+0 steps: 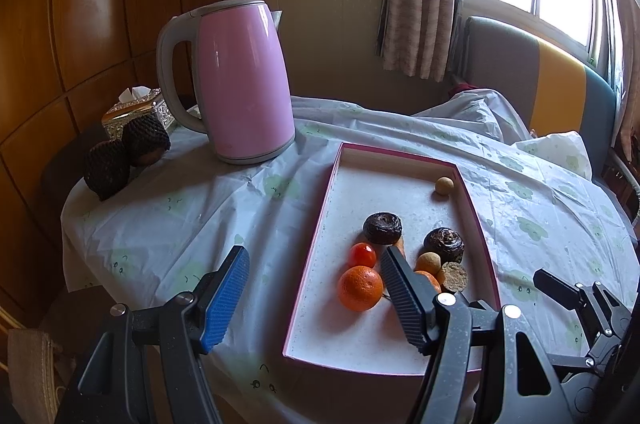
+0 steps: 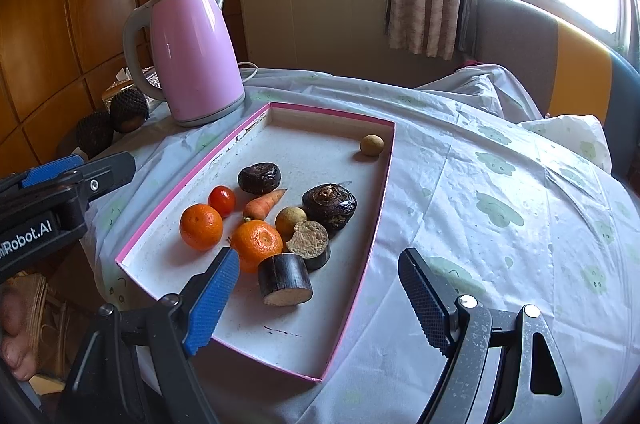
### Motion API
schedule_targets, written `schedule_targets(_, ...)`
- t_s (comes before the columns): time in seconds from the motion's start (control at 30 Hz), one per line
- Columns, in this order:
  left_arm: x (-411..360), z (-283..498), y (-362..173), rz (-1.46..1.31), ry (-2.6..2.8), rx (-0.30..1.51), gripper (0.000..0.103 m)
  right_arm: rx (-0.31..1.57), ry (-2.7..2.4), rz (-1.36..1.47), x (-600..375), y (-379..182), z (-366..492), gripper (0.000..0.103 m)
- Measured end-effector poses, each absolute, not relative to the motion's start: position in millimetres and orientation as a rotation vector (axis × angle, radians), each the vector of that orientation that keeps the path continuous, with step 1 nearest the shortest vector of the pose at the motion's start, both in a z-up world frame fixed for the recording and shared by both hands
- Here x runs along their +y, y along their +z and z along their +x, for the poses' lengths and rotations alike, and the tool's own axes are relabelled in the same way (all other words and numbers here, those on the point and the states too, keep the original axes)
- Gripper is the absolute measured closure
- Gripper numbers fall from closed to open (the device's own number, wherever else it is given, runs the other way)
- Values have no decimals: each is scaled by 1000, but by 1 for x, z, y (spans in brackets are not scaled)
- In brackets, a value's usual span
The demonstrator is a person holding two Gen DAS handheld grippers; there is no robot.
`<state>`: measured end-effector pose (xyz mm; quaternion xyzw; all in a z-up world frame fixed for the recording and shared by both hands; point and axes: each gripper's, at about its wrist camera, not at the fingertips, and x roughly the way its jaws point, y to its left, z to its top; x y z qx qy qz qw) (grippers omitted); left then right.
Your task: Organize fruits
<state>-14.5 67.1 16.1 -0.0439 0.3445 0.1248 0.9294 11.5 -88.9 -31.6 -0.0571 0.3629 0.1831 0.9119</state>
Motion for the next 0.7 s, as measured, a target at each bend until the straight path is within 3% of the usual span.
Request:
schedule_targets(0.37, 64, -12, 14, -76, 254, 704, 34, 756, 374, -112, -94, -36, 13, 21)
schedule_targets(0.5, 65, -13, 15, -72, 252, 693, 41, 756, 371, -108, -96, -35, 15, 21)
schedule_targets(0.7, 66, -9, 15, -67, 259, 700, 42, 755, 345, -86, -109, -34, 20, 21)
